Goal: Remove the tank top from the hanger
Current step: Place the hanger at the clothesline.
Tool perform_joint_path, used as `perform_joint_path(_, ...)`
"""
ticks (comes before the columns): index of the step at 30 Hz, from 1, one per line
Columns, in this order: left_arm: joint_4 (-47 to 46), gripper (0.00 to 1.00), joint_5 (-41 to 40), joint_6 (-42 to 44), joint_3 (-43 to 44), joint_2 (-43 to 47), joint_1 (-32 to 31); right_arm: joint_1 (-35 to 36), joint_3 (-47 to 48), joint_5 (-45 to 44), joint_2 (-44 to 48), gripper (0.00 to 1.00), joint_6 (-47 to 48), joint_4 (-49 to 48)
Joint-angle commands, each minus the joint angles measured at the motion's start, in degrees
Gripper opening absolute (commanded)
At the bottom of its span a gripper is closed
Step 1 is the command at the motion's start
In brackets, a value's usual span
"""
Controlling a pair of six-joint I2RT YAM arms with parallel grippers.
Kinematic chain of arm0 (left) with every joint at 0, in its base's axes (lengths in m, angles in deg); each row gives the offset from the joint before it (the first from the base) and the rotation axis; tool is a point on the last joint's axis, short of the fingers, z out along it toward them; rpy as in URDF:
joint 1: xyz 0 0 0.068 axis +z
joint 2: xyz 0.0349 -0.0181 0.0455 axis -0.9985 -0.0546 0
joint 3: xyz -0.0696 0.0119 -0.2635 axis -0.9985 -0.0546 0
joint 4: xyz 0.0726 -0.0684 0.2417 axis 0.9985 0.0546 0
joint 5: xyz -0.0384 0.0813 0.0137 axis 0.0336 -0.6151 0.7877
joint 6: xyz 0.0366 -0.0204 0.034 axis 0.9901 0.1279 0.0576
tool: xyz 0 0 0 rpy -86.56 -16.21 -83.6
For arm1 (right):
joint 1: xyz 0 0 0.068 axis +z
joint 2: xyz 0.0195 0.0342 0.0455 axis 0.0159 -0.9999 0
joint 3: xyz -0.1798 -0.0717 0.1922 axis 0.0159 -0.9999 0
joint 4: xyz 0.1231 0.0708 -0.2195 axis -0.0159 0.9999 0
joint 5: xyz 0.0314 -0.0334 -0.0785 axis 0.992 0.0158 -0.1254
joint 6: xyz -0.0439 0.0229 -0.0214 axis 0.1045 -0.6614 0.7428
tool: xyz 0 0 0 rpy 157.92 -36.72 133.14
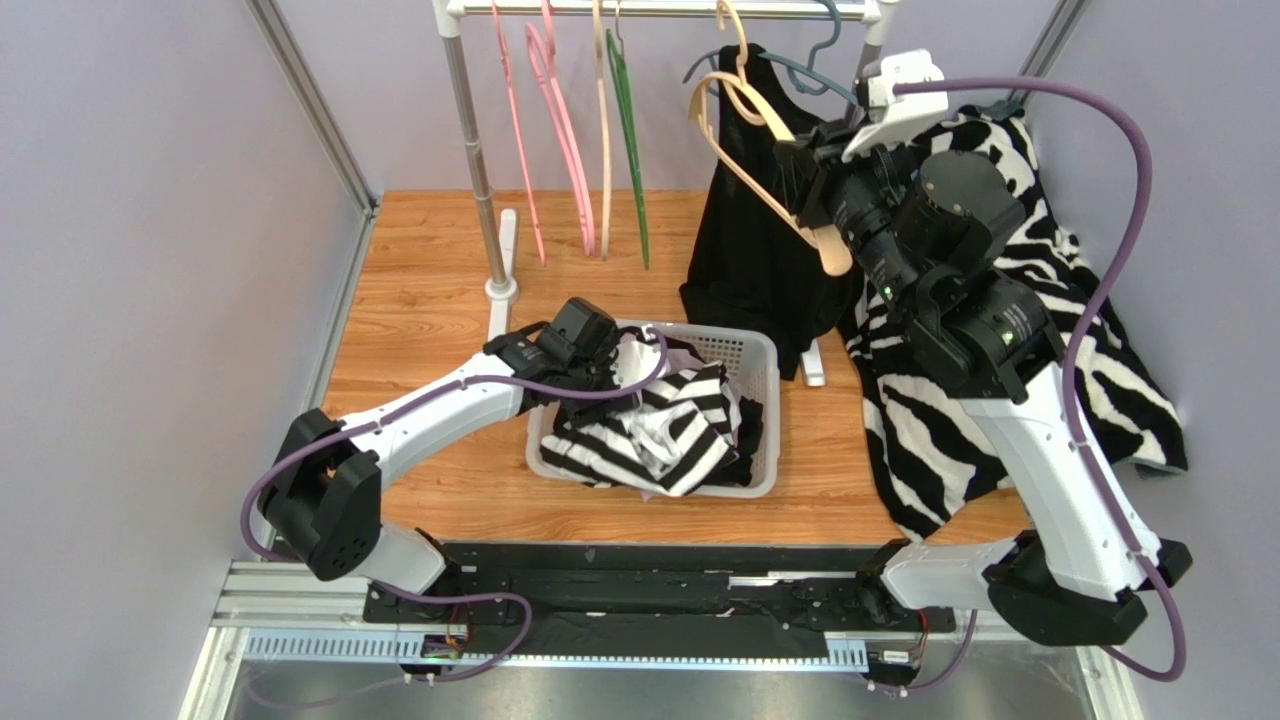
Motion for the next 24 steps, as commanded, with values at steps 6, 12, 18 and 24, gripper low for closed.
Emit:
perform_joint_path(6, 15.5, 0.93, -1.4, -5.9, 10.7, 16.2, -0.2, -4.4, 11.5, 7.0, -8.8, 0.0, -7.1, -8.4)
perform_joint_path(12, 27.6, 0.94, -0.3, -5.0, 17.9, 19.5, -0.3, -5.7, 10.7, 8.9, -11.9, 0.0, -9.8, -11.4)
perform_joint_path(18, 37.0, 0.94, 11.1, -4.6, 22.7, 23.3, -0.2, -7.0, 10.0, 10.2, -14.6, 0.0, -11.6, -13.5)
perform_joint_path(24, 38.8, 0.94, 14.6, -4.9, 24.1, 24.4, -0.2, -8.0, 7.3, 11.7, -15.4, 0.0, -13.0, -15.6)
